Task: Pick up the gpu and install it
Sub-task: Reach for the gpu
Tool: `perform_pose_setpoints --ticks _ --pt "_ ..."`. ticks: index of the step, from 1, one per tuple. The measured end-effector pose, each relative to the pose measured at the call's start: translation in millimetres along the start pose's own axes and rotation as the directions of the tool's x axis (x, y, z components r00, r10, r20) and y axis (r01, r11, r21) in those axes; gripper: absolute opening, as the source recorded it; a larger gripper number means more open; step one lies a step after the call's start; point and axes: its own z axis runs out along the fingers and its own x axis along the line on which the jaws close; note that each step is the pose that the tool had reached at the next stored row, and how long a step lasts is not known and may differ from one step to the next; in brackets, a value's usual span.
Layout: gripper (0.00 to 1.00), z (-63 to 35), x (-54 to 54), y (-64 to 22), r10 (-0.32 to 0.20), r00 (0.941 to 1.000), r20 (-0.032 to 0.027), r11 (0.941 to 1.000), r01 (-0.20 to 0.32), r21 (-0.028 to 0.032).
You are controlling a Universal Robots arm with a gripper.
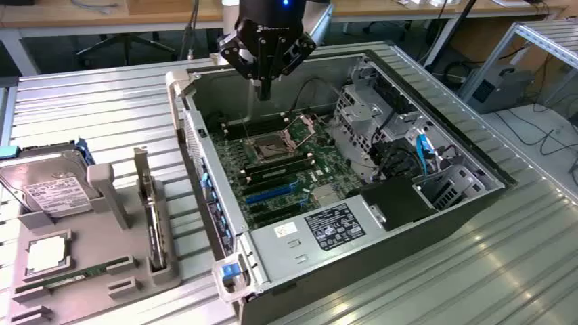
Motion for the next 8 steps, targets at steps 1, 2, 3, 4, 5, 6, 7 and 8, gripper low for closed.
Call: perform_pose_setpoints --ticks 1,2,3,4,5,6,7,8 --pt "0.11 0.0 0.0 0.0 0.0 1.0 0.0 1.0 0.0 0.0" --pt "0.11 0.0 0.0 0.0 0.0 1.0 -0.0001 1.0 0.0 0.0" --pt "0.11 0.0 0.0 0.0 0.0 1.0 0.0 1.0 0.0 0.0" --pt "0.11 0.0 0.0 0.0 0.0 1.0 0.0 1.0 0.0 0.0" --pt "0.11 0.0 0.0 0.0 0.0 1.0 0.0 1.0 0.0 0.0" --pt "0.11 0.0 0.0 0.0 0.0 1.0 0.0 1.0 0.0 0.0" --pt "0.11 0.0 0.0 0.0 0.0 1.0 0.0 1.0 0.0 0.0" --pt "0.11 0.0 0.0 0.0 0.0 1.0 0.0 1.0 0.0 0.0"
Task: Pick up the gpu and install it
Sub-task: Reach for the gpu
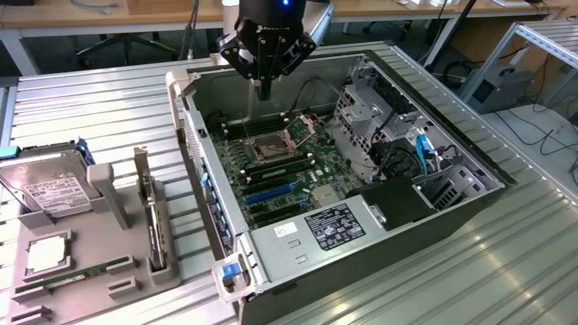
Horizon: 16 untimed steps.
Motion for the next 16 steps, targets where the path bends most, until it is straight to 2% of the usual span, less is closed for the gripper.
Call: perform_pose_setpoints --ticks 6,16 --pt "0.11 0.0 1.5 -0.1 0.0 1.0 0.0 1.0 0.0 0.0" --pt "0.11 -0.6 19.8 -1.5 0.0 1.0 -0.0006 1.0 0.0 0.0001"
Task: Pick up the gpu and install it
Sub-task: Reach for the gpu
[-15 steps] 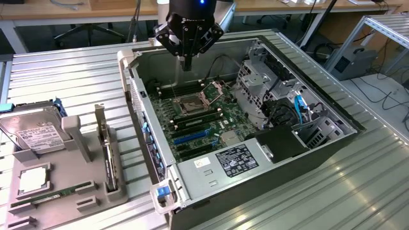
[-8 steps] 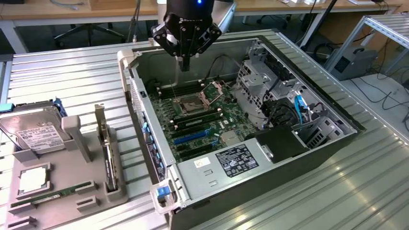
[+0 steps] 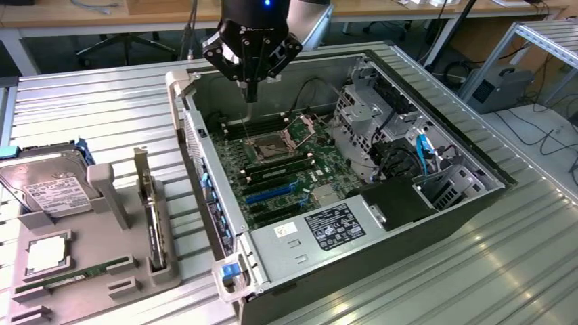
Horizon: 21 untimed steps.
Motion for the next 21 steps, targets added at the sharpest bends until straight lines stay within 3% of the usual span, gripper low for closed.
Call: perform_pose_setpoints --ticks 21 --pt "0.11 -1.2 47.4 -3.6 0.001 0.9999 -0.0133 1.0 -0.001 0.0009"
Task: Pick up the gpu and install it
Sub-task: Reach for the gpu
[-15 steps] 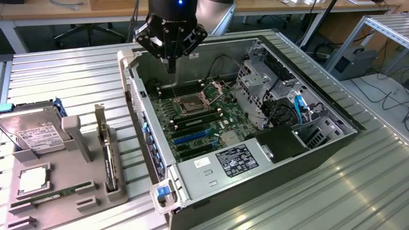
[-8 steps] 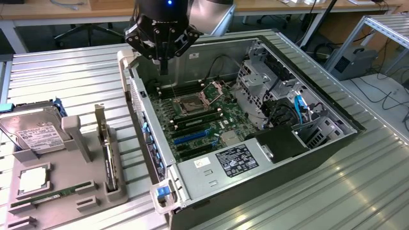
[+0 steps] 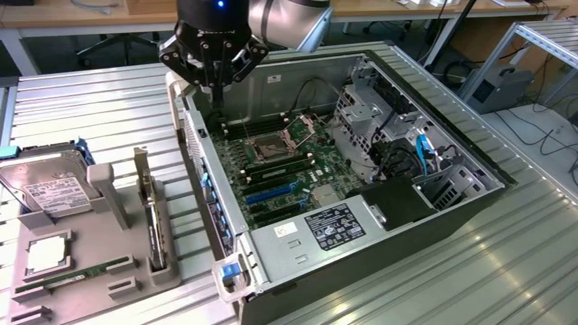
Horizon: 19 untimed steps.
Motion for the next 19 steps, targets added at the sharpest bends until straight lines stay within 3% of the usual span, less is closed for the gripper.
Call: perform_pose_setpoints --ticks 12,19 --pt "0.11 -0.4 30.4 -2.4 0.0 0.9999 -0.0118 1.0 0.0 0.0009" --pt "0.11 -0.6 42.4 -3.2 0.001 0.9999 -0.0169 1.0 -0.001 0.0013"
